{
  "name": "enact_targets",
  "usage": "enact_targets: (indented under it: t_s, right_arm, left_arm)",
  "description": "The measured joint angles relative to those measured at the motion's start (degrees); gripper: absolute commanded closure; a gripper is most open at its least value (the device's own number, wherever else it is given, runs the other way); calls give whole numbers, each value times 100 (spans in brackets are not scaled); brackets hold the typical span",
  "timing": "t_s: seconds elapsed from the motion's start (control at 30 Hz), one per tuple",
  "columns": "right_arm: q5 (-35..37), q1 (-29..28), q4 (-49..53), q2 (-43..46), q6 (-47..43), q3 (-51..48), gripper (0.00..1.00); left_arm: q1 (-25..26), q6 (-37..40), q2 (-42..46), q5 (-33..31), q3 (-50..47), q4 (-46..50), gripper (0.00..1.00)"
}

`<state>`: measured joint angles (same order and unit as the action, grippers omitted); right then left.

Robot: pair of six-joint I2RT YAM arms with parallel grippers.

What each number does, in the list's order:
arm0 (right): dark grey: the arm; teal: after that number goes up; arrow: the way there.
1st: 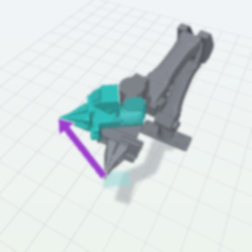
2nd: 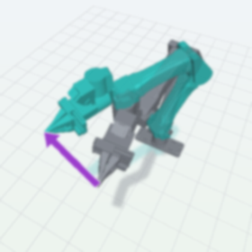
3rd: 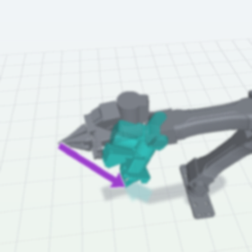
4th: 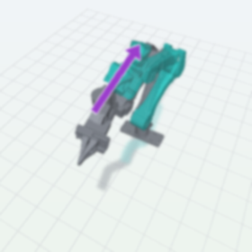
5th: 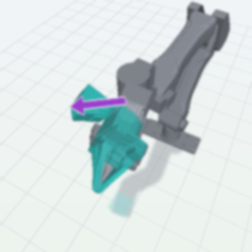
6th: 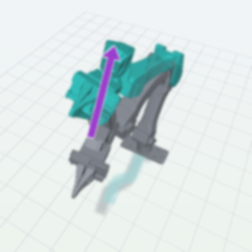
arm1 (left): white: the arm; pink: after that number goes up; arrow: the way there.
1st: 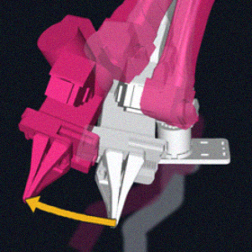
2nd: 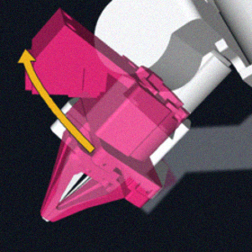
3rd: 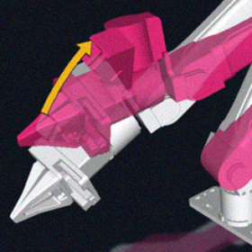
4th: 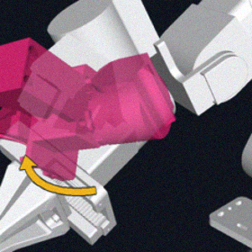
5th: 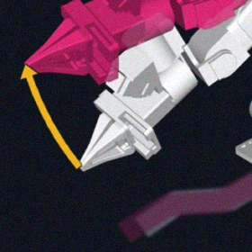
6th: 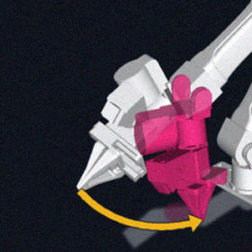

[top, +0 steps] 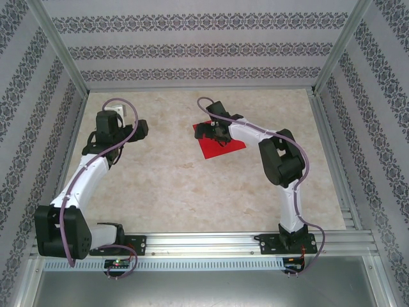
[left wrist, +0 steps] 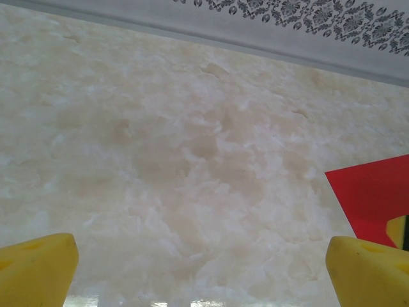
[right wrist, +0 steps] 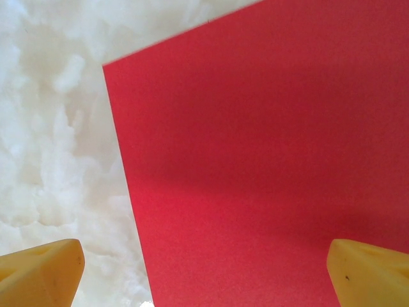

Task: Fold a paper plane with a square sheet of paper (pick it up from the middle)
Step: Move the square sheet of paper to the center of the table.

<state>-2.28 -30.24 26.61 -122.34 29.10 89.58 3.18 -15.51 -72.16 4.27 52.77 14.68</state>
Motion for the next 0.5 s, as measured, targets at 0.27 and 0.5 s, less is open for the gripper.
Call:
enact_targets:
  t_s: [0.27, 0.5]
  right_arm:
    - [13, -282, 234, -168, -7, 46, 4]
    - [-46, -944, 271, 308, 2, -667, 5]
  left_arm:
    - [0, 0, -170, 170, 44, 7, 0]
    - [0, -2, -245, 168, 52, 20, 0]
